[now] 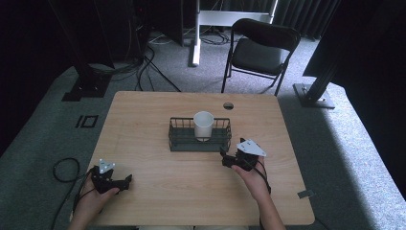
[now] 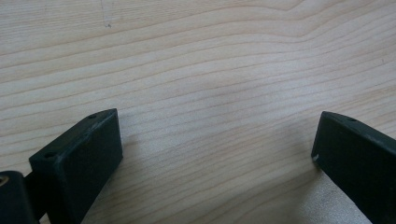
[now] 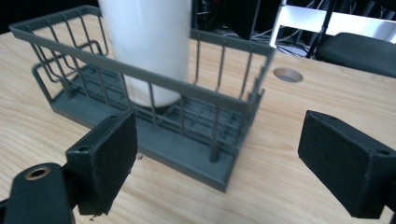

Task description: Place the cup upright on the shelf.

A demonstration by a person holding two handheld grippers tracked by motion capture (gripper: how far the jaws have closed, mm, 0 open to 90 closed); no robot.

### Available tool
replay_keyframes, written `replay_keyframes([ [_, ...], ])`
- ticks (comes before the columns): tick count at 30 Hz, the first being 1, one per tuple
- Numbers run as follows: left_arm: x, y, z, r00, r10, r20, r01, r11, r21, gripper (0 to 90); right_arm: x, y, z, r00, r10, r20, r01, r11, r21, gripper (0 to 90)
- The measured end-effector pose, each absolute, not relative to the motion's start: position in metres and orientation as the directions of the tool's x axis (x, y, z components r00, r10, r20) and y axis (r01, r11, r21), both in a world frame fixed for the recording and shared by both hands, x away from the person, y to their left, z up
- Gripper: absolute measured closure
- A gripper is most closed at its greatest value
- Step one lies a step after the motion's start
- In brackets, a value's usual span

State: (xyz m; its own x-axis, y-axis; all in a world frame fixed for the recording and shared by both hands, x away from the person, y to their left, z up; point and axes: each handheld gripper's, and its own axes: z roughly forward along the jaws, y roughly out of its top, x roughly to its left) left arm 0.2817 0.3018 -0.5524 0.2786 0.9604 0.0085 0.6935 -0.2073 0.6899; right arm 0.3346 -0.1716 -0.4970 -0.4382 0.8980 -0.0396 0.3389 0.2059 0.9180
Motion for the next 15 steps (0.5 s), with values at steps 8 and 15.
replay_keyframes([
  [8,0.282,0.302,-0.552,0.279,0.96,0.009,0.694,-0.208,0.69,2.2,0.329,-0.191,-0.509,-0.413,0.91,-0.036,0.367,0.202,0.908,11.7],
  [15,0.282,0.302,-0.552,0.279,0.96,0.009,0.694,-0.208,0.69,2.2,0.326,-0.207,-0.519,-0.402,0.915,-0.02,0.403,0.197,0.894,11.8],
])
